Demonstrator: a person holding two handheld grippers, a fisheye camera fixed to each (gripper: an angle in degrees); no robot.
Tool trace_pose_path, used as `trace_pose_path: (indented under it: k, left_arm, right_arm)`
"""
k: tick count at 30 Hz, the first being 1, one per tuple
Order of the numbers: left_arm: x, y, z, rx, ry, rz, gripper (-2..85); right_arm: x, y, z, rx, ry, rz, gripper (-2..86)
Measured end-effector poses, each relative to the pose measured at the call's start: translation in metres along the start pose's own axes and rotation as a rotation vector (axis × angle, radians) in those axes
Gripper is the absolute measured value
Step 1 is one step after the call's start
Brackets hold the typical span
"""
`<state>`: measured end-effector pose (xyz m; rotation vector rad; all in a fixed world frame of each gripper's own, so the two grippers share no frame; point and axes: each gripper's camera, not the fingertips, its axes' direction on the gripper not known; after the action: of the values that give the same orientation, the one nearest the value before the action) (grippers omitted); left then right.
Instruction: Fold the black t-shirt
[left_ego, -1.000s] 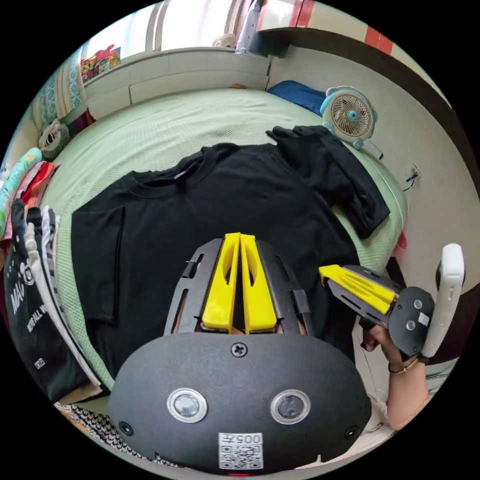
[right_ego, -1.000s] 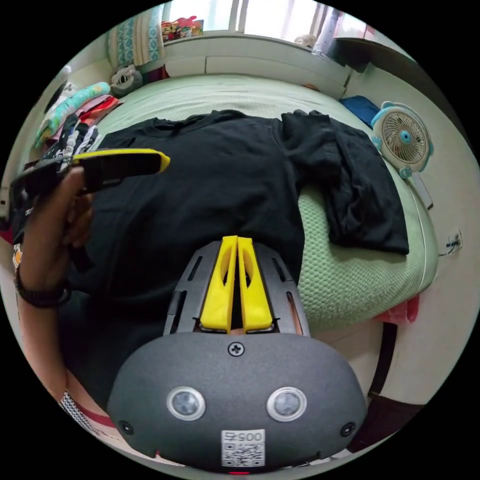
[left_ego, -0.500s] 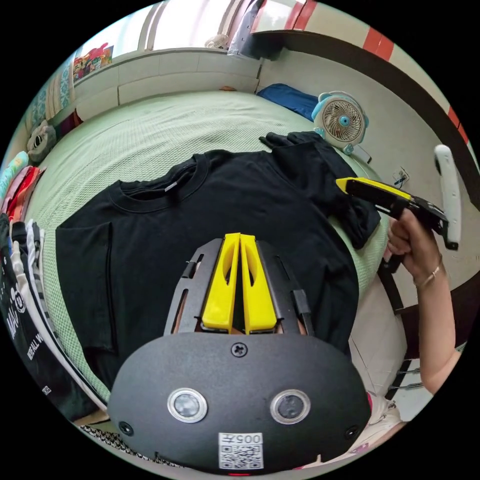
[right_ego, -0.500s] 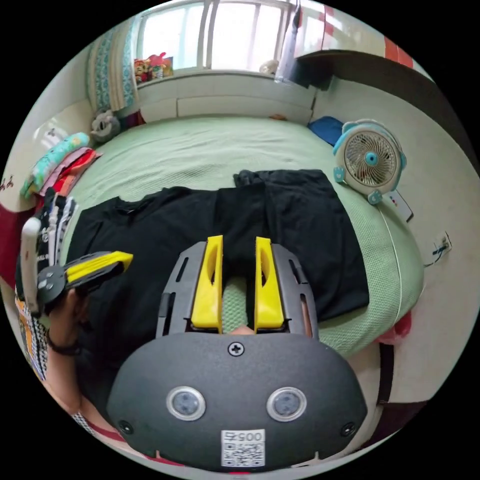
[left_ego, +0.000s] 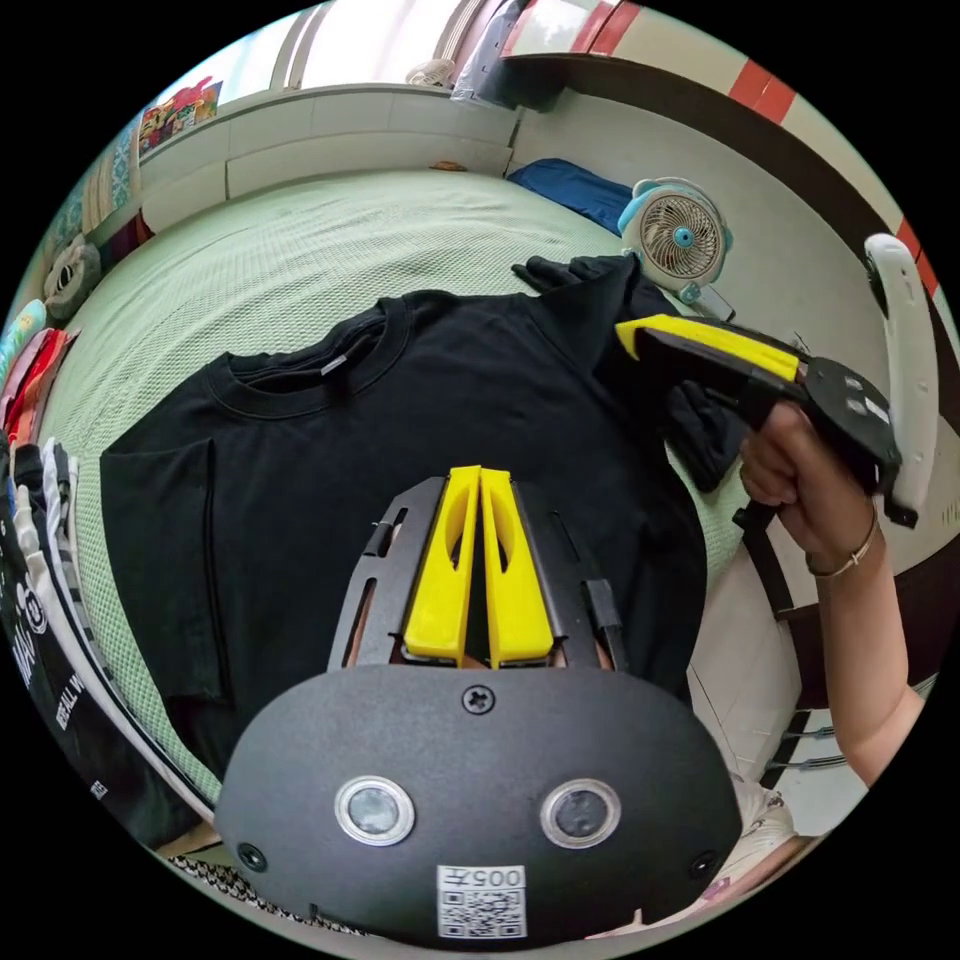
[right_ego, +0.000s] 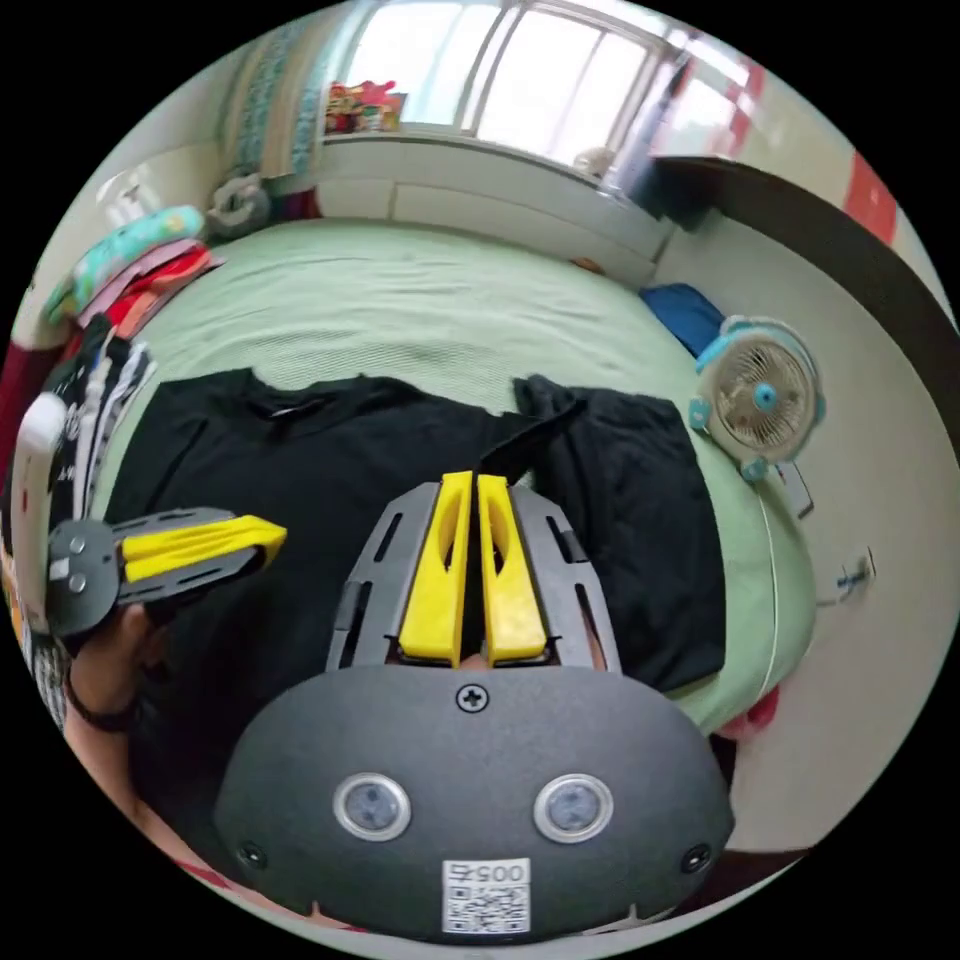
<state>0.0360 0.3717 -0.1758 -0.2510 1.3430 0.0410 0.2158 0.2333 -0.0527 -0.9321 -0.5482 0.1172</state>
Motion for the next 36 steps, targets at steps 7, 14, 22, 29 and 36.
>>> trace_pose_path:
  k: [7,14,22,29,36]
  left_arm:
    - [-0.022,-0.007,-0.003,-0.001,0.01,-0.029,-0.5]
    - [-0.039,-0.013,-0.009,-0.006,0.014,-0.034,-0.5]
    - [-0.069,-0.017,-0.025,0.011,0.008,-0.057,-0.5]
    - [-0.121,-0.018,-0.046,0.067,0.019,-0.241,-0.5]
    - [-0.144,-0.002,-0.071,0.123,0.069,-0.315,0.3]
  right_arm:
    - [-0.009,0.004,0.035,-0.153,-0.223,-0.099,4.8]
    - [0.042,-0.009,0.051,-0.1,-0.174,0.064,5.9]
    - [0.085,-0.052,0.125,-0.225,-0.273,0.28,9.9]
    - [0.082,-0.068,0.149,-0.215,-0.233,0.197,0.7]
    - [0.097,-0.066,0.153,-0.231,-0.224,0.246,3.1]
